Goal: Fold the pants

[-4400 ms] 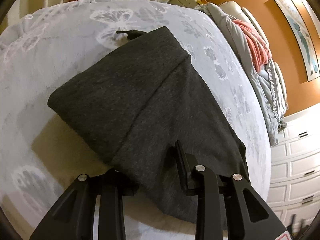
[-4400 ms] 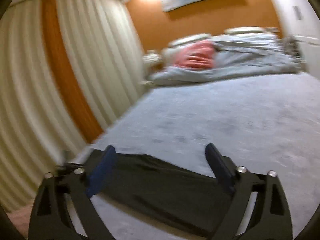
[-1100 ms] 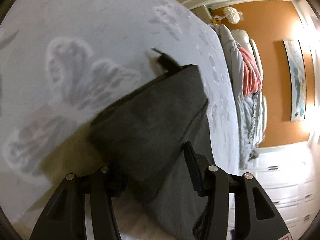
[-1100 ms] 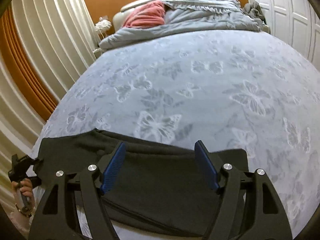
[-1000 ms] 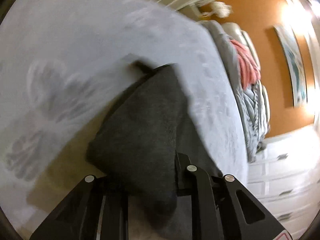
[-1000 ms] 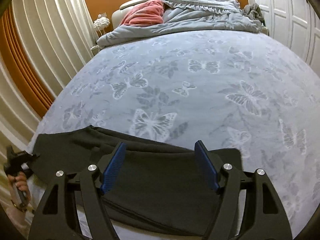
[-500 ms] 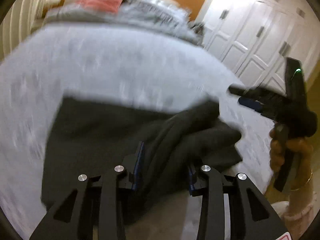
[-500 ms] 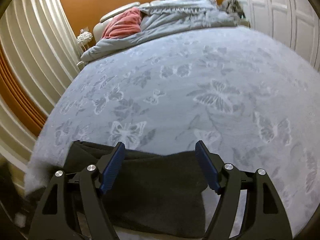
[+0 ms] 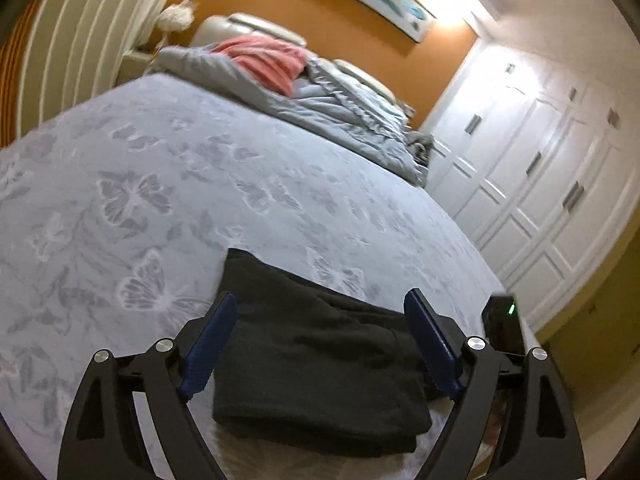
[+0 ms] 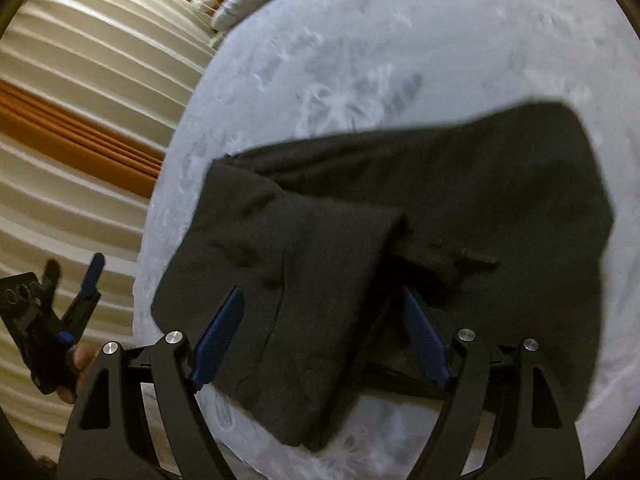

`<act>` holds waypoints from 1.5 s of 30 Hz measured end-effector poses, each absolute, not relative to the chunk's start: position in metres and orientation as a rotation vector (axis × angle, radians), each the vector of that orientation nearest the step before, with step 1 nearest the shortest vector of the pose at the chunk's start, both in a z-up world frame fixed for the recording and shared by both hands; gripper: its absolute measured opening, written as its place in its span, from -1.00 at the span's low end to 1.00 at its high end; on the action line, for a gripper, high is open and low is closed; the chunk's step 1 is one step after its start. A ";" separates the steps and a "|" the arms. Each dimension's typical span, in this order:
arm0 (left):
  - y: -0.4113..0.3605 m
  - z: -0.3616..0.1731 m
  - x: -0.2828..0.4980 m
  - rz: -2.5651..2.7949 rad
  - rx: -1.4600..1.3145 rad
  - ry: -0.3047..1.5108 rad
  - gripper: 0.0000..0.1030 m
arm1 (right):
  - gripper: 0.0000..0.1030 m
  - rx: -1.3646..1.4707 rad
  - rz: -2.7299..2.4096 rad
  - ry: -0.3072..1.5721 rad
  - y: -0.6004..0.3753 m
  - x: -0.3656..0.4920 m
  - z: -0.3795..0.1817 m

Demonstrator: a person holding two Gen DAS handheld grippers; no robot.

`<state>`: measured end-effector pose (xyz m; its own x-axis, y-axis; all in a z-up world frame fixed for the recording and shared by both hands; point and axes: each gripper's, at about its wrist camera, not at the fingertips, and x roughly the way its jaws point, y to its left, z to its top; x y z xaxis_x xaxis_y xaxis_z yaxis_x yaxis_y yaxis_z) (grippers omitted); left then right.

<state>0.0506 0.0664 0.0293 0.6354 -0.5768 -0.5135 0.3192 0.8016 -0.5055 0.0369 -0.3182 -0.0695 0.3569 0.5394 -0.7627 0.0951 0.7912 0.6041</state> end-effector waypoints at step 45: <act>0.107 0.007 0.030 -0.306 -0.202 0.851 0.24 | 0.20 0.343 0.247 1.085 -0.314 -0.019 -0.019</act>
<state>0.0296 0.1072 0.0072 0.6193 -0.3445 -0.7055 0.1843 0.9373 -0.2958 -0.0190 -0.3140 -0.0185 0.4481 0.3611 -0.8178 -0.0290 0.9202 0.3904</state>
